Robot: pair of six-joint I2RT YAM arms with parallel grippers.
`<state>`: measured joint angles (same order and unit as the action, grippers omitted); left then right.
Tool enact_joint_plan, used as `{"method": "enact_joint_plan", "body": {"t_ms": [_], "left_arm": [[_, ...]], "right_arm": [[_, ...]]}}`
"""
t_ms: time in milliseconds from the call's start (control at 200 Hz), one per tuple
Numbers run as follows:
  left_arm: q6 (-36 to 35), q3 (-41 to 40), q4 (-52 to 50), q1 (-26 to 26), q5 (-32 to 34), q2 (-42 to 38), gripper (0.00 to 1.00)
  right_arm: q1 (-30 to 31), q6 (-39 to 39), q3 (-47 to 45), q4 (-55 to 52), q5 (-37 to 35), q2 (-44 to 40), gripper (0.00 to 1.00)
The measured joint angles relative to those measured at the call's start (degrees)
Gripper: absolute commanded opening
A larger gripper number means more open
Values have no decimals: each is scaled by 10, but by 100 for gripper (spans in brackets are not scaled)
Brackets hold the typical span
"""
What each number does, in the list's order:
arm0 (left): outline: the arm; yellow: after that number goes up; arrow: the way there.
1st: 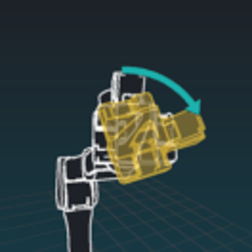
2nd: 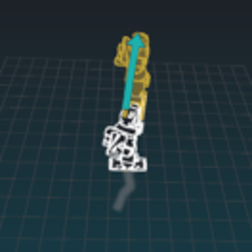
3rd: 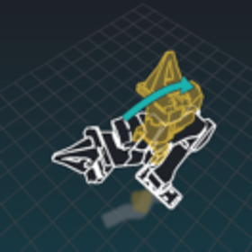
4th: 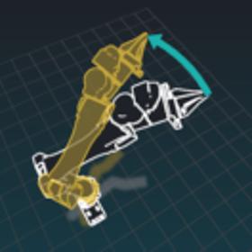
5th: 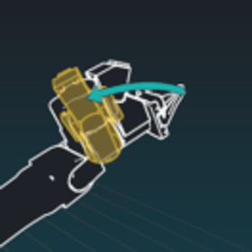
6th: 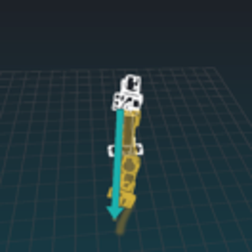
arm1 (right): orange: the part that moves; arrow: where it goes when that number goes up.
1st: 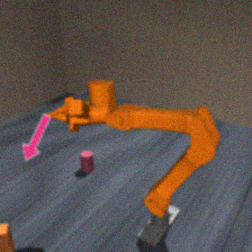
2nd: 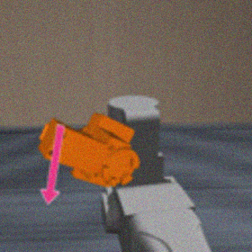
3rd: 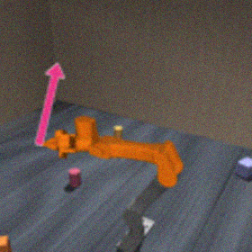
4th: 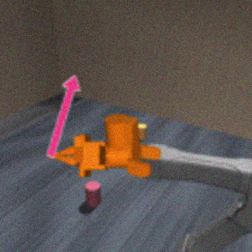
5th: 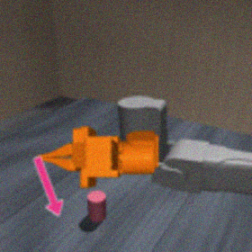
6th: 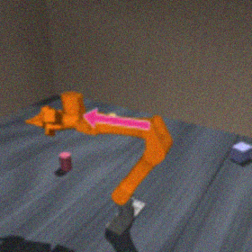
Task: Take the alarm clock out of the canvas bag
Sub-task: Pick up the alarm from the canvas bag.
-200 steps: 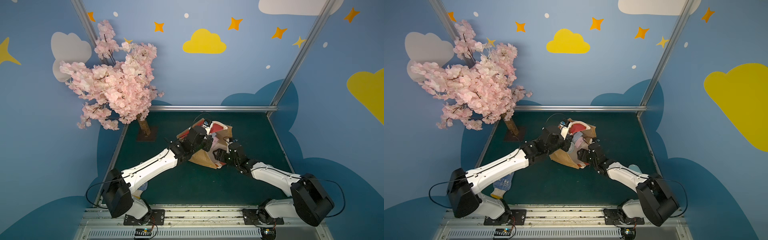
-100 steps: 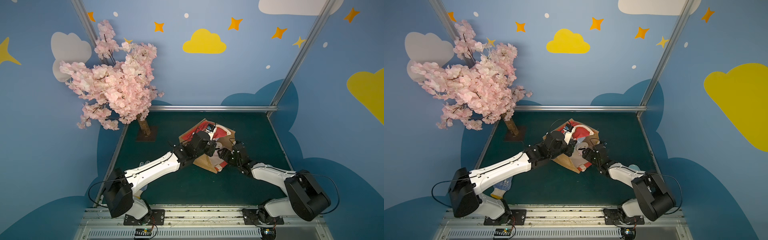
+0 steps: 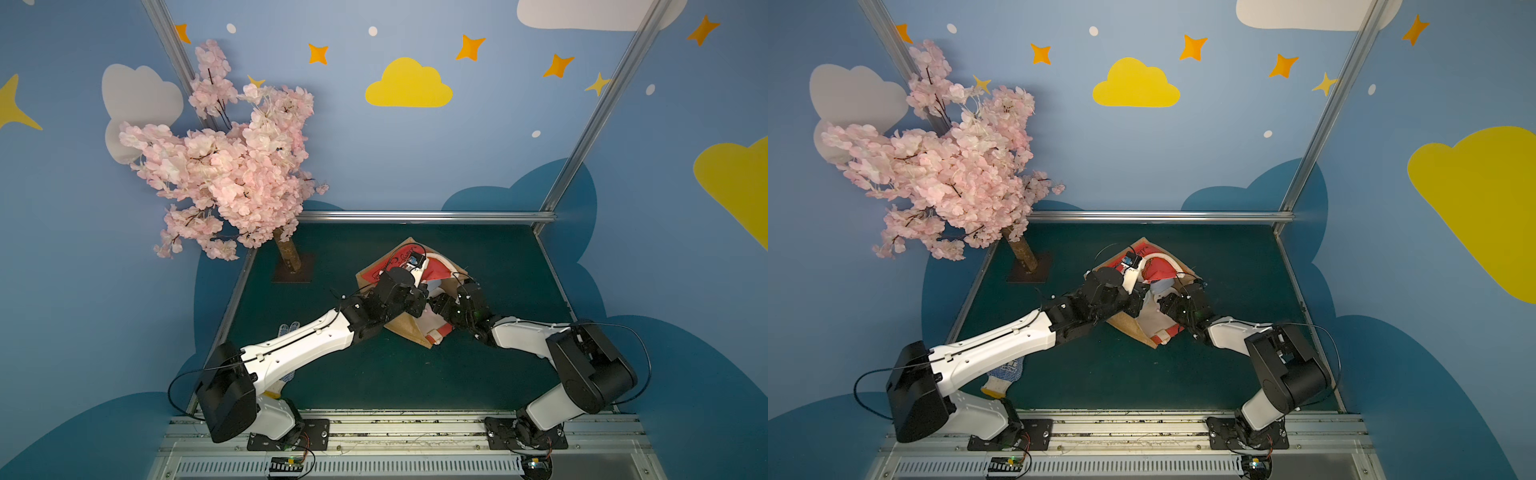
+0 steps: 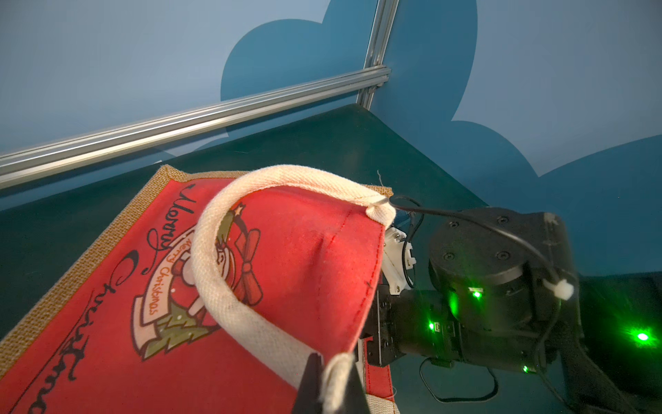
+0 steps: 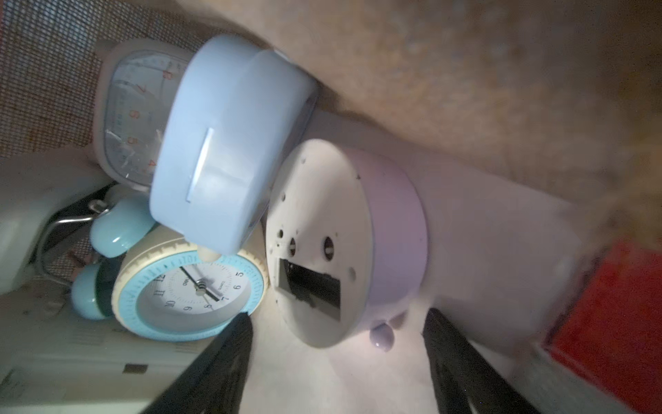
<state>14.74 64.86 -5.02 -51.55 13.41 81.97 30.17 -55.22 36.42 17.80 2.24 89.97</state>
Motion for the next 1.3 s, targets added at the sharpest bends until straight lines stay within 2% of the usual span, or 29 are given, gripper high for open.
{"method": "enact_joint_plan", "body": {"t_ms": [200,496,866,1071,1302], "left_arm": [[0,-31,10,0,4,-23,3],[8,-52,22,0,5,-33,3],[35,-49,25,1,5,-28,4],[39,-45,26,0,3,-21,4],[40,-45,29,0,0,-16,4]], "right_arm": [[-8,-3,20,-27,15,7,75],[-18,-1,40,0,39,47,72],[-13,-20,44,50,53,82,46],[5,-59,40,52,33,71,46],[29,-105,8,55,23,2,46]]}}
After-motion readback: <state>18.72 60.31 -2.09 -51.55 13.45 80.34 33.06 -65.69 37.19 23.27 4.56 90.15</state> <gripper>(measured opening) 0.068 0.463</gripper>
